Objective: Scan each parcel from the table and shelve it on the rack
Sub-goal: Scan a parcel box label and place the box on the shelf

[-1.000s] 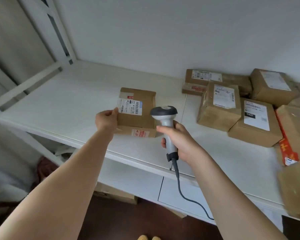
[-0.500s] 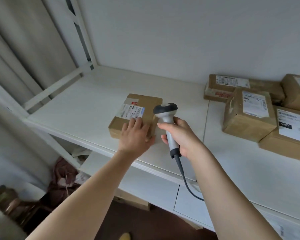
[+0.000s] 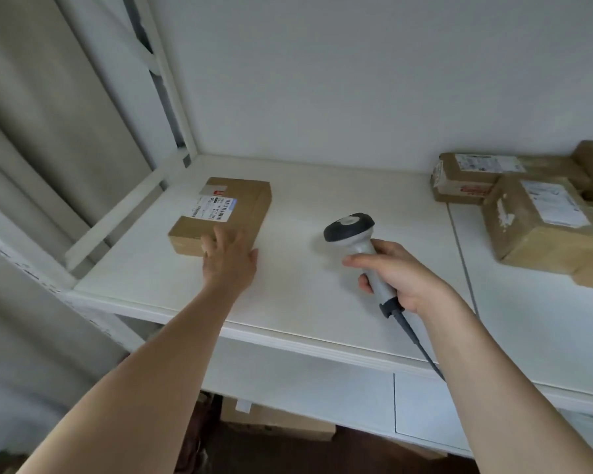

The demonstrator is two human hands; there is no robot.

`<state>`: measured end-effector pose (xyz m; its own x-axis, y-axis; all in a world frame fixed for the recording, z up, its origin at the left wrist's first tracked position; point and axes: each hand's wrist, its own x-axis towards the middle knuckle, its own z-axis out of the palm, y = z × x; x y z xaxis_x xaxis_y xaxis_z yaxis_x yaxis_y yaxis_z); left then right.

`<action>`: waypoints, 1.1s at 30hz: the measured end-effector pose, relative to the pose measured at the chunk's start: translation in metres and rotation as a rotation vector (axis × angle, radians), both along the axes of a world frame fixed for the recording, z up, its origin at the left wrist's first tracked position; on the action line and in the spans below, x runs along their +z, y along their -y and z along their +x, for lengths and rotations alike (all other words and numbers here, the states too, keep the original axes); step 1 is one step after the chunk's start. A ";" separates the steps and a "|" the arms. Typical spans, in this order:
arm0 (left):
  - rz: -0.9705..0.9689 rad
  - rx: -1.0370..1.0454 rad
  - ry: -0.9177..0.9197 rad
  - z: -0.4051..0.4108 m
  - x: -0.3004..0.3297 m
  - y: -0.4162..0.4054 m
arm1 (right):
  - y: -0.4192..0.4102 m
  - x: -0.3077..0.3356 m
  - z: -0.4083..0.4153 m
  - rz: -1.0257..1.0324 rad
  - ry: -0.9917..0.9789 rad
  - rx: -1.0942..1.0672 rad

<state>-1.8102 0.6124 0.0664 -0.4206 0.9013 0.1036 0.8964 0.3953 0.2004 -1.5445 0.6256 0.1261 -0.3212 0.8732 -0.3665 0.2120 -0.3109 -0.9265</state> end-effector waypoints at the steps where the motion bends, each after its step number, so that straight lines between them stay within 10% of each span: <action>1: 0.036 -0.014 0.054 -0.006 0.001 -0.006 | -0.001 0.000 -0.001 -0.006 -0.019 -0.015; 33: 0.044 0.067 0.133 -0.078 -0.018 -0.151 | -0.047 -0.014 -0.016 -0.107 0.042 0.059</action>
